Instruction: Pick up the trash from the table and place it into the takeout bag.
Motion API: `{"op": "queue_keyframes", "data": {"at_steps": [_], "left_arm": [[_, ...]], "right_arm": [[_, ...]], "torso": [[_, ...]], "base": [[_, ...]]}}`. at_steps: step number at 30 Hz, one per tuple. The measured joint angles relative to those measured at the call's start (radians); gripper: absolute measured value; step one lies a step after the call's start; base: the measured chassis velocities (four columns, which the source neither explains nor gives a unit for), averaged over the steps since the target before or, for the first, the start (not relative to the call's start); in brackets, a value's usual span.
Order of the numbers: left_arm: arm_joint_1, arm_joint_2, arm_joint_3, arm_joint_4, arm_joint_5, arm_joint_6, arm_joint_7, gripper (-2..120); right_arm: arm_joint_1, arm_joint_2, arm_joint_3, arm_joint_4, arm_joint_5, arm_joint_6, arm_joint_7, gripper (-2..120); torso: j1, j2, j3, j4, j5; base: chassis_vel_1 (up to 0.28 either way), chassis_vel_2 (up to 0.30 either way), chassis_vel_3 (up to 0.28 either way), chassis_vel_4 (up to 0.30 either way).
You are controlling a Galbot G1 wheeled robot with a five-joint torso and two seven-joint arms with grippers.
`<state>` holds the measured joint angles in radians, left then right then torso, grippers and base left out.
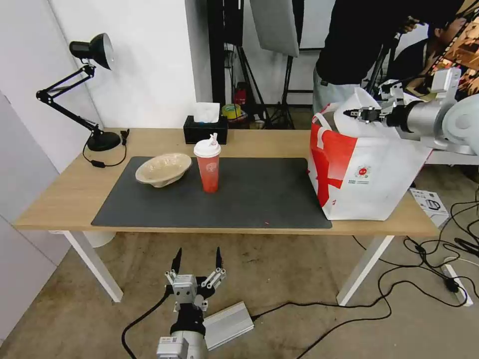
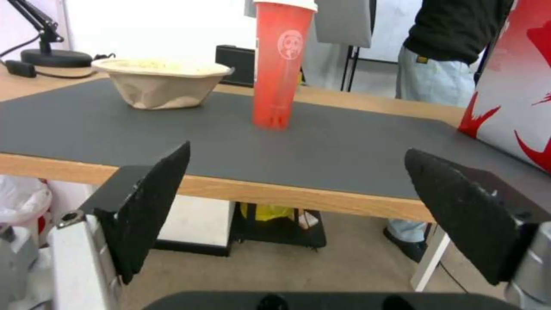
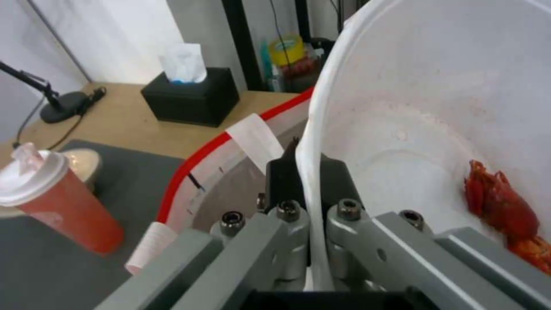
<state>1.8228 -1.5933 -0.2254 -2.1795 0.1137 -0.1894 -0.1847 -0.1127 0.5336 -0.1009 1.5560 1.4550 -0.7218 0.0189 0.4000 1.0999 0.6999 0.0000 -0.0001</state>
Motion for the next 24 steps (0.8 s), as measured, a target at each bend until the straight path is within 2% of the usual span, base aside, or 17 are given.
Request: {"op": "queue_keyframes", "data": {"at_steps": [4,6,7,9,10,11,13,15,17,19,22,24], "left_arm": [[0.000,0.000,0.000,-0.001,0.000,0.000,0.000,100],[0.000,0.000,0.000,-0.002,0.000,0.000,0.000,100],[0.000,0.000,0.000,-0.002,0.000,0.000,0.000,100],[0.000,0.000,0.000,-0.004,0.000,0.000,-0.001,100],[0.000,0.000,0.000,-0.005,0.000,0.000,-0.001,100],[0.000,0.000,0.000,-0.005,0.000,0.000,-0.001,100],[0.001,0.000,0.000,-0.007,0.000,0.000,-0.001,100],[0.001,0.000,0.000,-0.007,0.000,0.000,-0.001,100],[0.004,0.000,0.000,-0.012,0.003,0.000,-0.001,100],[0.005,0.000,0.000,-0.012,0.004,0.000,-0.001,100],[0.009,-0.001,0.000,-0.017,0.009,0.000,-0.001,100],[0.010,-0.001,0.000,-0.019,0.010,0.000,-0.001,100]], "right_arm": [[0.002,0.004,0.004,0.003,0.037,0.000,0.031,1],[0.009,0.005,0.007,0.003,0.049,0.000,0.044,9],[0.009,0.005,0.007,0.003,0.049,0.000,0.044,9],[0.019,0.001,0.007,0.015,0.054,0.000,0.059,28],[0.021,-0.003,0.006,0.019,0.057,0.000,0.067,34],[0.021,-0.003,0.006,0.019,0.057,0.000,0.067,34],[0.027,-0.011,0.001,0.023,0.060,0.000,0.077,45],[0.029,-0.013,-0.001,0.024,0.060,0.000,0.078,47],[0.034,-0.026,-0.006,0.029,0.058,0.000,0.079,59],[0.035,-0.029,-0.007,0.031,0.057,0.000,0.079,61],[0.035,-0.048,-0.012,0.041,0.043,0.000,0.079,77],[0.035,-0.051,-0.013,0.042,0.037,0.000,0.078,80]], "torso": [[0.000,0.000,0.000,0.0000,0.0001],[0.000,0.000,0.000,0.0000,0.0000],[0.000,0.000,0.000,0.0000,0.0000],[0.000,0.000,0.000,0.0001,0.0000],[0.000,0.000,0.000,0.0000,0.0000],[0.000,0.000,0.000,0.0000,0.0000],[0.000,0.000,0.000,0.0001,0.0001],[0.000,0.000,0.000,0.0001,0.0000],[0.000,0.000,0.000,0.0000,0.0000],[0.000,0.000,0.000,0.0000,0.0000],[0.000,0.000,0.000,0.0000,0.0000],[0.000,0.000,0.000,0.0000,0.0001]], "base": [[0.000,0.000,0.000,0.000],[0.000,0.000,0.000,0.000],[0.000,0.000,0.000,0.000],[0.000,0.000,0.000,0.000],[0.000,0.000,0.000,0.000],[0.000,0.000,0.000,0.000],[0.000,0.000,0.000,0.000],[0.000,0.000,0.000,0.000],[0.000,0.000,0.000,0.000],[0.000,0.000,0.000,0.000],[0.000,0.000,0.000,0.000],[0.000,0.000,0.000,0.000]]}}
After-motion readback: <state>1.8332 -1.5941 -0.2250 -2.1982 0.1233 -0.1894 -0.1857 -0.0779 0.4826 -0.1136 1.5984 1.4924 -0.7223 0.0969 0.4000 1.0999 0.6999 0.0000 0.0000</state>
